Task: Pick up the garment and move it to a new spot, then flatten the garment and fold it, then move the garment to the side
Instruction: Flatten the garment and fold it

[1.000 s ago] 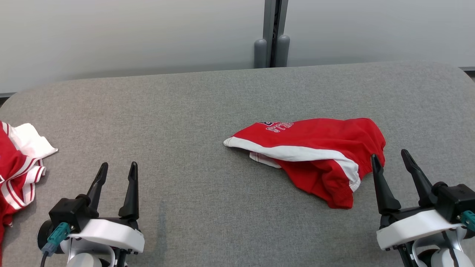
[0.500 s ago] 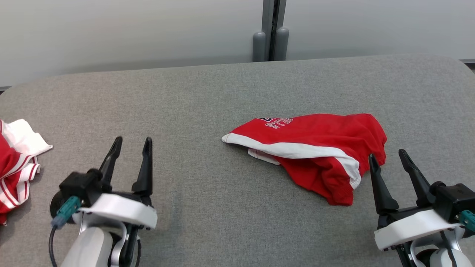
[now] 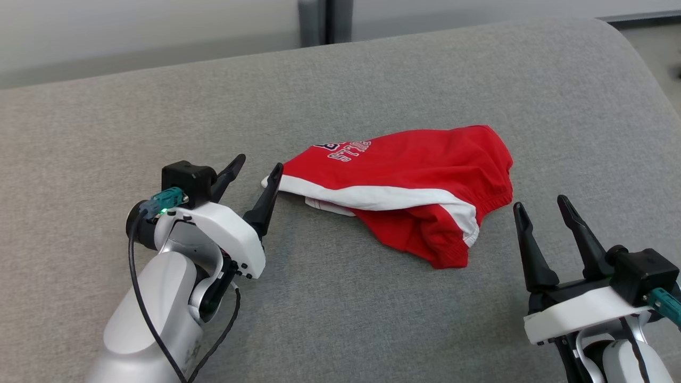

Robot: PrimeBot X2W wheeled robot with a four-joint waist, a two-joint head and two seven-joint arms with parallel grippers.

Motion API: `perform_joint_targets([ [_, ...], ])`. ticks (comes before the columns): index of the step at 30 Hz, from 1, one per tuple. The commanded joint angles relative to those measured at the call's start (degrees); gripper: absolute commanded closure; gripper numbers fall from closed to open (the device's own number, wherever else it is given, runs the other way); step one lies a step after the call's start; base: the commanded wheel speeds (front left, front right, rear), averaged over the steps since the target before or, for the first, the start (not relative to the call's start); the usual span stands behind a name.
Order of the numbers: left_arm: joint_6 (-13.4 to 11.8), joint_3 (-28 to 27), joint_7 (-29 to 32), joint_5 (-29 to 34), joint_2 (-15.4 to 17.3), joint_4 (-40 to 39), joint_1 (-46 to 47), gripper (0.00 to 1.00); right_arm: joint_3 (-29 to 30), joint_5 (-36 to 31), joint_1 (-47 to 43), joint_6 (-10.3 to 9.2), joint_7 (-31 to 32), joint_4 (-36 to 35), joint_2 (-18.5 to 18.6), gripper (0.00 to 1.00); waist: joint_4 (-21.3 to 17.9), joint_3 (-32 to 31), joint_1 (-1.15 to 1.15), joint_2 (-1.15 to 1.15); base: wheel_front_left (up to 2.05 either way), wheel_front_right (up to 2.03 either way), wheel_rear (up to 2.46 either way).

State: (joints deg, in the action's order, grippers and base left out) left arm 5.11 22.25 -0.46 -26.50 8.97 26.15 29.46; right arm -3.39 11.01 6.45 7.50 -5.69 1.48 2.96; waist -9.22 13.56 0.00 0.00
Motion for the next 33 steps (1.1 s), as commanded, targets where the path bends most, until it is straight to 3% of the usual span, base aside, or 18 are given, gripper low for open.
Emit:
perform_joint_targets([
  [1,0.74,0.30,1.18,-1.17,0.11,2.59,2.01,0.00,0.02,0.60,0.72,-0.01,-0.95,0.63,0.09,0.00,-2.91,2.72,0.00,0.00,0.00,0.00,0.00],
  [14,1.83,2.31,8.31,-3.82,0.64,18.09,7.33,0.00,-1.40,2.59,2.50,-0.01,-3.53,4.13,0.08,0.00,-6.09,4.83,0.00,0.00,0.00,0.00,0.00],
  [15,1.88,2.58,8.71,-3.95,0.59,18.67,7.45,0.18,-1.40,2.60,2.61,-0.01,-3.61,4.18,0.07,0.00,-6.09,4.84,0.00,0.00,0.00,0.00,0.00],
  [17,1.94,2.94,8.70,-4.10,0.65,19.21,7.77,1.00,-1.37,2.60,2.63,-0.01,-3.80,4.30,0.07,0.00,-6.05,4.83,0.00,0.00,0.00,0.00,0.00],
  [26,1.11,1.31,3.60,-5.58,1.35,18.34,5.33,1.00,-0.39,2.46,1.59,-0.01,-3.74,4.76,0.08,0.00,-4.72,3.45,0.00,0.00,0.00,0.00,0.00],
  [33,-1.93,-2.00,-0.80,-8.12,2.46,11.43,-1.48,1.00,0.36,1.97,0.92,-0.01,-2.73,4.05,0.09,0.00,-2.04,2.57,0.00,0.00,0.00,0.00,0.00],
])
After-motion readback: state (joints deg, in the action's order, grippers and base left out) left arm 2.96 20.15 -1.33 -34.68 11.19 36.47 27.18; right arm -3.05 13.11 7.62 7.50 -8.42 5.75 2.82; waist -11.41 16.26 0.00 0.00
